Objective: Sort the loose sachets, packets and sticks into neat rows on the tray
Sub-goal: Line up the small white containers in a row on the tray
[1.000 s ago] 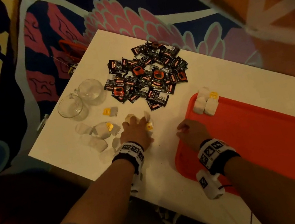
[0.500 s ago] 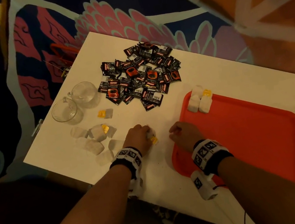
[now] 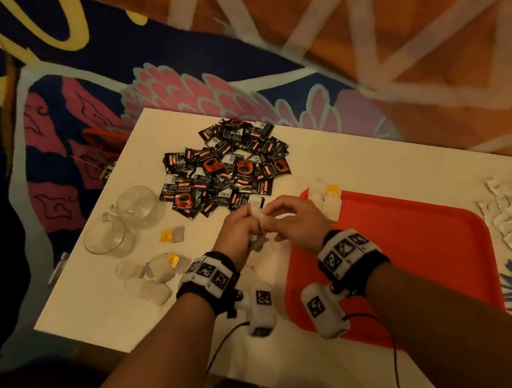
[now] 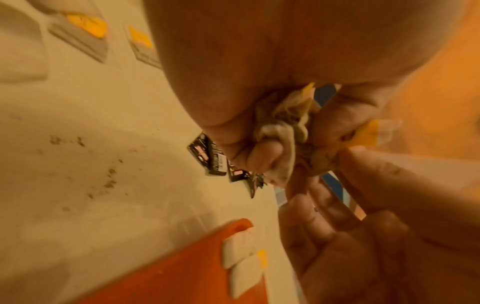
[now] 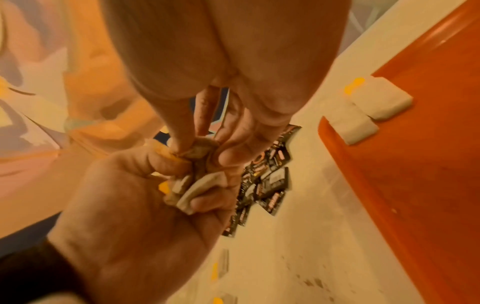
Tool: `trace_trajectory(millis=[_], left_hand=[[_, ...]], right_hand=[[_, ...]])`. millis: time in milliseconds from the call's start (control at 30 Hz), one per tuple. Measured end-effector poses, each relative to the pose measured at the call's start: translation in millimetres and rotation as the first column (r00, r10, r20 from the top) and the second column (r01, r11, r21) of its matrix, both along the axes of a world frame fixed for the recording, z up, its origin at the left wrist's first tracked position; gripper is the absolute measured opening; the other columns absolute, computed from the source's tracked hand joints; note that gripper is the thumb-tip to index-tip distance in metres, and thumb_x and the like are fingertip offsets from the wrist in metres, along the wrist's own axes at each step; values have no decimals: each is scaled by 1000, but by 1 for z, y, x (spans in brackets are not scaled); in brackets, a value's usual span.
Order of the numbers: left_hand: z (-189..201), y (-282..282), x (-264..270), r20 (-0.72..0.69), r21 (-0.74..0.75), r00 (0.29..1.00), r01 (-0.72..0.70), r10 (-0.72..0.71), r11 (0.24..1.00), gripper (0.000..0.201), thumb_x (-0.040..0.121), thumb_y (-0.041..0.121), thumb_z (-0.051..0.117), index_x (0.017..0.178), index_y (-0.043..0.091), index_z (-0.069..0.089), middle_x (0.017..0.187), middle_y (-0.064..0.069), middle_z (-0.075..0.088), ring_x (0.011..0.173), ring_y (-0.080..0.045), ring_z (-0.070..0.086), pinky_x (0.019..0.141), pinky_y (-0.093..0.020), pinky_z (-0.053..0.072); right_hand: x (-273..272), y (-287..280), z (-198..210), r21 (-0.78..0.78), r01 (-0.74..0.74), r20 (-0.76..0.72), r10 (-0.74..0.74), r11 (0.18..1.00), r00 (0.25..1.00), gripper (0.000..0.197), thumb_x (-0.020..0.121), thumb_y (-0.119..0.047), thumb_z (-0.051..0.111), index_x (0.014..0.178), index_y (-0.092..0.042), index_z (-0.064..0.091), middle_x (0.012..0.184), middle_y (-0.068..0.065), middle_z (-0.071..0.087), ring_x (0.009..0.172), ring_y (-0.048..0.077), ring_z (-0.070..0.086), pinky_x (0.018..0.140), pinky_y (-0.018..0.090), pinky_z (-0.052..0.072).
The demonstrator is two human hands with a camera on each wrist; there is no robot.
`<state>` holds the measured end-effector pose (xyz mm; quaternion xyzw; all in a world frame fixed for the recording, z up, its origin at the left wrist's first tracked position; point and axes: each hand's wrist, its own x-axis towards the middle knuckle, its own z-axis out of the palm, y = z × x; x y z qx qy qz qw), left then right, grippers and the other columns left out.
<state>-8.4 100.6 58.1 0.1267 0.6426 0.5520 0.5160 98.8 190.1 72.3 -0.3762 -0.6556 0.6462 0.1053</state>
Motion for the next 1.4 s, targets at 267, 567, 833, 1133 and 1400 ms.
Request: trace_trajectory(millis=[267, 567, 833, 1133, 1400], left_hand=[[41, 39, 11, 472, 99, 859, -275, 198, 956, 7, 86, 17, 52, 82, 11, 54, 71, -5, 54, 53, -14, 45, 43, -22, 36], [60, 79, 40, 536, 132, 835, -227, 123, 965, 17, 102, 14, 49, 96, 5, 61, 65, -2, 66, 52, -8, 61, 47, -19, 49], [61, 102, 52, 636, 60, 767, -167, 91, 984, 17, 100, 16, 53, 111, 7, 62, 70, -1, 57, 48, -7, 46, 40, -16, 41], [67, 101, 54, 405, 83, 914, -79, 39, 993, 15, 90, 20, 66, 90, 9, 57, 68, -5, 52, 44, -5, 50, 40, -13, 43], [113, 120, 73, -174, 235, 972, 194, -155, 952, 10, 95, 9, 62, 98, 3, 69, 64, -3, 55, 50, -9, 39, 41, -16, 31]], right_hand=[[0, 23, 38, 128, 201, -13, -201, 971, 980, 18, 77, -22, 82, 69, -29, 68, 84, -6, 72, 79, 17, 70, 75, 35, 57], [31, 53, 79, -341, 353, -153, -421, 871, 894, 21, 89, 10, 57, 85, -11, 57, 78, 8, 66, 71, 18, 66, 69, 33, 56], [64, 77, 95, -585, 359, -217, -567, 727, 795, 15, 96, -1, 46, 93, -6, 59, 88, 13, 66, 69, 23, 65, 67, 35, 51], [89, 91, 109, -496, 407, -215, -563, 767, 798, 16, 100, -11, 48, 105, -3, 62, 88, 13, 69, 49, 15, 50, 51, 28, 45], [95, 86, 108, -203, 399, -163, -433, 894, 886, 14, 98, -8, 49, 88, -6, 59, 80, 10, 64, 52, 17, 51, 51, 27, 45]])
